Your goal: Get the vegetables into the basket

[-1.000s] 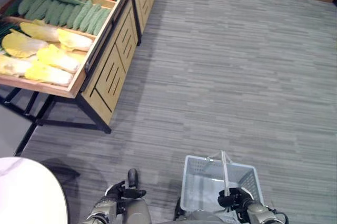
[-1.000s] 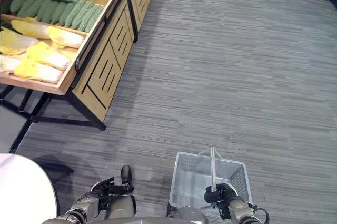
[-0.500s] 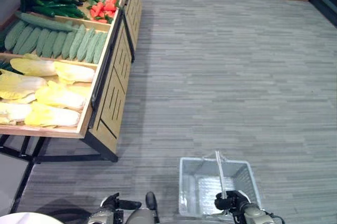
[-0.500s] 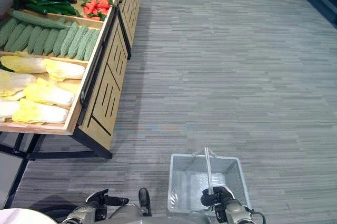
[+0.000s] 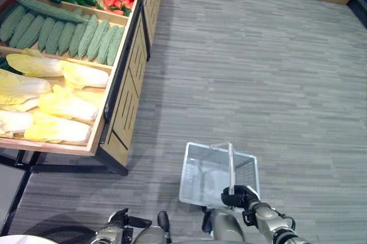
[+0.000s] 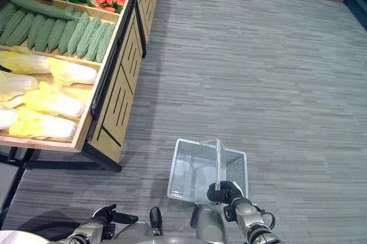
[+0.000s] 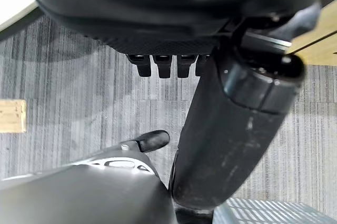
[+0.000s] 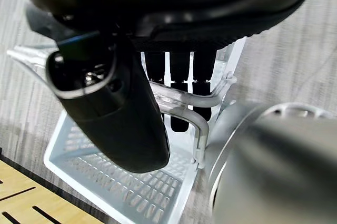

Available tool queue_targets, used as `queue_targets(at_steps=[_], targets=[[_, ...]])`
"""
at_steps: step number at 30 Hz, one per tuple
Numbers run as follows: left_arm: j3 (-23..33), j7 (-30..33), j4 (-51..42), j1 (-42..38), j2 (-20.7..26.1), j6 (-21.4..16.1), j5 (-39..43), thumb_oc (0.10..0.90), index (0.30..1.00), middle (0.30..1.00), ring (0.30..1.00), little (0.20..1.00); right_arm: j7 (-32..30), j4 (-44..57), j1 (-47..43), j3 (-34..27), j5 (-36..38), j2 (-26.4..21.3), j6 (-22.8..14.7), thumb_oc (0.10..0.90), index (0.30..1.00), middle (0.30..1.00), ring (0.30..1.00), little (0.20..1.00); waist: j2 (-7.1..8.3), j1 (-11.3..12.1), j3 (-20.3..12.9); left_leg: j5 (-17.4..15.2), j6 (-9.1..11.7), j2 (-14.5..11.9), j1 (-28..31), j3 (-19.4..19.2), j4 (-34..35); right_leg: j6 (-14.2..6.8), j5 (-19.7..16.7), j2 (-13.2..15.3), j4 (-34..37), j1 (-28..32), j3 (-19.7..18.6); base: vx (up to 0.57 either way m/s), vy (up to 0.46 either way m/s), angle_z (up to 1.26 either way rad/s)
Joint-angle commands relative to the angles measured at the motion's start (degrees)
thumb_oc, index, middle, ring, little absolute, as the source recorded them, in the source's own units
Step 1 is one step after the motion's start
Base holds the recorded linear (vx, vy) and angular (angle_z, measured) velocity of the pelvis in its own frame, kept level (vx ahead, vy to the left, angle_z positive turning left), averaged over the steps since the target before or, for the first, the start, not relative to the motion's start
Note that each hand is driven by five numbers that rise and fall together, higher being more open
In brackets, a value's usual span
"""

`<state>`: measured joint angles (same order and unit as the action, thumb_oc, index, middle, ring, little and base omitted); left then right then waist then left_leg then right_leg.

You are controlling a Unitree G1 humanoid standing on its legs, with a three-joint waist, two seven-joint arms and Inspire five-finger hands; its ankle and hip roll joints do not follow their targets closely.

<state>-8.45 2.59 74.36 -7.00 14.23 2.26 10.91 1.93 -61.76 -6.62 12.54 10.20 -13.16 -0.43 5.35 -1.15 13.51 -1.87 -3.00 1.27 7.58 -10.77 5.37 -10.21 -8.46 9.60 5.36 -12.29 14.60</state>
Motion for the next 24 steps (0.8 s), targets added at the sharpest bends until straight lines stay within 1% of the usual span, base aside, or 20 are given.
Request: queue_targets(at_steps=[1,4,6,7,8,9,11,12,13,14,15,16,17,18,19,20,21,22,23,24], targets=[[0.91,0.13,0.32,-0.73,0.18,-0.71,-2.87,0.9,1.0,1.0,1.0,1.0,-1.05,-1.81,2.07,0.65,0.83,-4.55,0.26,0.4,0.3,0.3,0.3,0.3,-1.23,-1.9,1.59,-2.45,3.87,0.85,2.02,1.48,-1.73,-2.15,-3.19,-1.04,-3.83,-1.84,-1.9,0.19,-0.033,0.67],[0.93,0.08,0.57,-0.38,-0.27,-0.53,-3.51,0.9,1.0,1.0,1.0,1.0,-0.94,-1.49,2.88,0.04,1.03,-4.56,0.21,0.4,0.3,0.3,0.3,0.3,-1.55,-2.63,1.24,-4.27,4.18,1.24,4.6,2.88,-2.33,-2.1,-4.13,-0.24,-4.7,-1.97,-0.28,0.28,-0.079,0.55],[0.41,-0.29,0.82,-0.01,-0.73,-0.29,-4.2,0.9,1.0,1.0,1.0,1.0,-1.0,-1.49,3.39,-0.17,1.35,-4.7,0.15,0.4,0.3,0.3,0.3,0.3,-1.93,-2.97,0.23,-5.41,4.53,0.87,6.21,3.65,-2.35,-1.29,-3.84,0.12,-4.99,-1.03,0.79,0.28,-0.141,0.58],[0.07,-0.13,0.95,-0.18,-1.04,-0.26,-4.14,0.9,1.0,1.0,1.0,1.0,-1.16,-1.46,3.38,-0.59,2.03,-4.95,-0.16,0.4,0.3,0.3,0.3,0.3,-2.62,-3.63,-0.39,-5.62,5.37,0.0,6.78,3.91,-3.07,-0.36,-3.64,-0.69,-5.37,0.23,0.76,0.31,-0.187,0.68],[-0.18,-0.24,0.92,-0.15,-1.13,-0.23,-4.16,0.9,1.0,1.0,1.0,1.0,-1.19,-1.46,3.45,-0.81,2.19,-5.14,-0.2,0.4,0.3,0.3,0.3,0.3,-3.02,-3.88,-0.68,-5.78,5.82,-0.58,6.98,4.22,-3.55,0.03,-3.02,-0.97,-5.61,0.75,1.35,0.45,-0.287,0.67],[-0.96,-0.37,1.13,-0.51,-1.45,-0.12,-4.42,0.9,1.0,1.0,1.0,1.0,-1.31,-1.53,3.45,-0.88,2.62,-5.62,-0.42,0.4,0.3,0.3,0.3,0.3,-4.05,-4.72,-1.48,-4.81,7.44,-2.43,6.58,4.82,-6.45,1.39,-1.0,-1.76,-6.64,1.5,2.25,0.34,-0.236,0.33],[-1.53,-0.45,0.79,-0.71,-1.83,-0.11,-4.48,0.9,1.0,1.0,1.0,1.0,-1.37,-1.85,3.33,-0.7,2.28,-6.08,-0.31,0.4,0.3,0.3,0.3,0.3,-4.67,-4.75,-1.74,-2.72,8.92,-3.35,5.61,5.0,-9.28,2.39,0.59,-2.43,-6.76,2.83,3.07,0.24,-0.164,0.34],[-1.54,-0.44,0.79,-0.71,-1.84,-0.1,-4.48,0.9,1.0,1.0,1.0,1.0,-1.36,-1.86,3.33,-0.71,2.28,-6.1,-0.32,0.4,0.3,0.3,0.3,0.3,-4.7,-4.79,-1.74,-2.77,8.96,-3.4,5.57,5.05,-9.36,2.42,0.62,-2.45,-6.77,2.85,3.13,0.14,-0.105,0.33],[-1.81,-0.44,0.48,-0.94,-2.04,-0.16,-4.28,0.9,1.0,1.0,1.0,1.0,-1.32,-2.07,3.05,-0.54,2.19,-6.4,-0.29,0.4,0.3,0.3,0.3,0.3,-4.9,-4.78,-1.75,-1.01,9.96,-3.62,4.69,5.18,-11.76,3.06,1.48,-2.99,-6.81,3.71,3.35,0.15,-0.128,0.21],[-1.87,-0.45,0.23,-0.99,-2.03,-0.31,-3.8,0.9,1.0,1.0,1.0,1.0,-1.06,-2.18,2.97,-0.29,1.97,-6.61,-0.16,0.4,0.3,0.3,0.3,0.3,-4.93,-4.62,-1.73,1.56,11.14,-3.86,3.59,5.37,-15.18,3.81,2.15,-3.48,-6.72,4.81,3.49,0.22,-0.208,0.03],[-1.92,-0.5,-0.1,-1.13,-1.95,-0.4,-3.11,0.9,1.0,1.0,1.0,1.0,-0.97,-2.15,3.02,-0.04,1.7,-6.79,-0.12,0.4,0.3,0.3,0.3,0.3,-4.69,-4.25,-1.45,4.77,12.48,-4.23,1.67,5.71,-19.6,4.65,3.0,-3.82,-6.54,6.08,3.79,0.2,-0.203,-0.02],[-2.06,-0.5,-0.31,-1.15,-1.88,-0.39,-2.84,0.9,1.0,1.0,1.0,1.0,-0.91,-2.15,3.0,0.15,1.58,-6.98,-0.08,0.4,0.3,0.3,0.3,0.3,-4.26,-3.86,-1.09,6.78,13.39,-4.04,-0.21,5.79,-23.15,5.11,3.54,-3.74,-6.25,7.21,3.67,0.22,-0.296,0.02],[-2.33,-0.38,-0.98,-1.47,-1.89,-0.58,-2.27,0.9,1.0,1.0,1.0,1.0,-0.88,-2.32,2.69,0.61,1.21,-7.4,0.05,0.4,0.3,0.3,0.3,0.3,-2.75,-2.97,0.02,9.12,14.23,-4.19,-4.01,4.31,-30.92,6.09,4.56,-3.32,-5.53,9.54,3.8,0.18,-0.263,-0.05],[-2.35,-0.28,-1.04,-1.51,-1.89,-0.51,-2.02,0.9,1.0,1.0,1.0,1.0,-1.02,-2.6,2.69,0.49,1.26,-7.58,0.06,0.4,0.3,0.3,0.3,0.3,-2.26,-2.51,0.46,9.21,13.87,-4.69,-5.58,3.07,-32.28,6.31,4.91,-3.23,-5.1,10.46,3.96,0.19,-0.252,-0.15],[-2.26,-0.25,-1.1,-1.46,-1.98,-0.51,-1.65,0.9,1.0,1.0,1.0,1.0,-1.15,-3.05,2.68,0.26,1.44,-7.7,0.16,0.4,0.3,0.3,0.3,0.3,-2.06,-2.35,0.63,9.17,13.12,-6.0,-6.93,0.95,-32.02,6.25,5.05,-3.09,-4.55,11.24,4.28,0.09,-0.085,-0.22],[-2.27,-0.25,-1.11,-1.46,-1.98,-0.5,-1.64,0.9,1.0,1.0,1.0,1.0,-1.15,-3.07,2.67,0.26,1.45,-7.71,0.15,0.4,0.3,0.3,0.3,0.3,-2.15,-2.23,0.67,9.01,13.12,-6.13,-6.93,0.86,-32.21,6.25,5.03,-3.21,-4.5,11.28,4.2,0.16,-0.065,-0.1],[-2.02,-0.32,-1.12,-1.29,-2.32,-0.37,-1.29,0.9,1.0,1.0,1.0,1.0,-1.11,-3.74,2.63,-0.07,1.62,-7.71,0.46,0.4,0.3,0.3,0.3,0.3,-1.78,-1.21,0.78,7.62,11.77,-7.06,-10.06,-0.73,-29.4,5.89,5.65,-2.91,-3.49,12.7,4.09,0.11,-0.025,-0.03],[-2.04,-0.32,-1.13,-1.28,-2.32,-0.37,-1.28,0.9,1.0,1.0,1.0,1.0,-1.11,-3.74,2.65,-0.09,1.62,-7.71,0.47,0.4,0.3,0.3,0.3,0.3,-1.87,-1.1,0.83,7.4,11.77,-7.18,-10.05,-0.8,-29.63,5.87,5.66,-3.01,-3.46,12.77,4.02,0.17,-0.026,0.1],[-1.98,-0.21,-1.27,-1.25,-2.35,-0.4,-1.17,0.9,1.0,1.0,1.0,1.0,-1.16,-3.76,2.66,-0.04,1.54,-7.7,0.49,0.4,0.3,0.3,0.3,0.3,-1.89,-0.72,0.71,6.58,11.07,-7.23,-11.46,-0.64,-26.67,5.44,5.81,-3.02,-3.1,13.05,3.8,0.15,0.032,-0.02],[-1.79,-0.1,-1.45,-0.87,-2.43,-0.53,-1.07,0.9,1.0,1.0,1.0,1.0,-1.34,-3.65,2.74,-0.13,1.43,-7.83,0.41,0.4,0.3,0.3,0.3,0.3,-2.34,0.0,0.81,4.78,10.14,-7.65,-12.07,-0.39,-21.47,4.59,6.05,-3.15,-2.73,13.65,3.29,0.26,0.094,0.02]])
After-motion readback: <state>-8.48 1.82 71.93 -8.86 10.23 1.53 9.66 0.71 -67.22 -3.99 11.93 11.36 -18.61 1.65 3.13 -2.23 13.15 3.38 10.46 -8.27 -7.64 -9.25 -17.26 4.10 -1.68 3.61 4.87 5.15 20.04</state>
